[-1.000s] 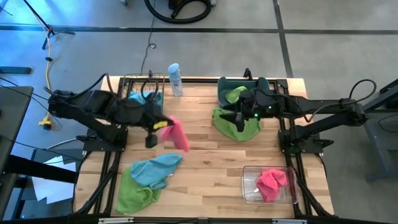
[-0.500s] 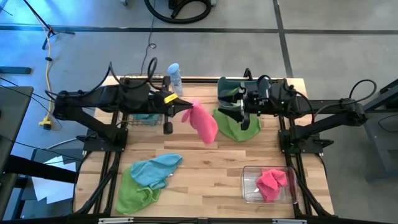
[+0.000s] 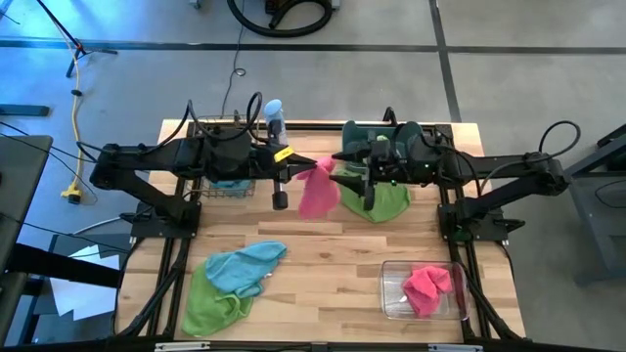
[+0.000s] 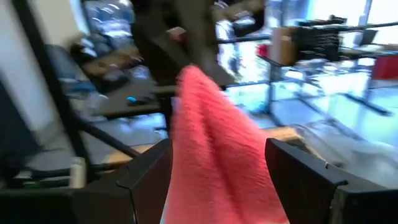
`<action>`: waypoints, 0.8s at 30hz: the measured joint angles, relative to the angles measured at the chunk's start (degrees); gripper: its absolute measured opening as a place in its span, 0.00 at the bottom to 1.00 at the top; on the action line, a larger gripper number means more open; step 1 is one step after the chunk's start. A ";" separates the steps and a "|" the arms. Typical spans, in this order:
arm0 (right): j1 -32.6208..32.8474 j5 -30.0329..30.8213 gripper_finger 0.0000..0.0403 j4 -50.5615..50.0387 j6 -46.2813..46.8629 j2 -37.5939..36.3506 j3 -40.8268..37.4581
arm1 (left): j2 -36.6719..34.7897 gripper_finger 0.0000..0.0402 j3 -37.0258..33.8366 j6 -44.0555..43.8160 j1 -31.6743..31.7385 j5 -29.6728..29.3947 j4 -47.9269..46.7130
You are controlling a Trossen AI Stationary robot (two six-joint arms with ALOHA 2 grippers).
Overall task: Sort microfiber towel by color & place in baskets
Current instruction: Put the pink towel into the transparent bin
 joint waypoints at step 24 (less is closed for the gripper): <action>-0.01 -5.71 0.62 9.57 2.64 8.78 0.77 | 0.04 0.00 0.00 0.57 0.68 -0.17 2.66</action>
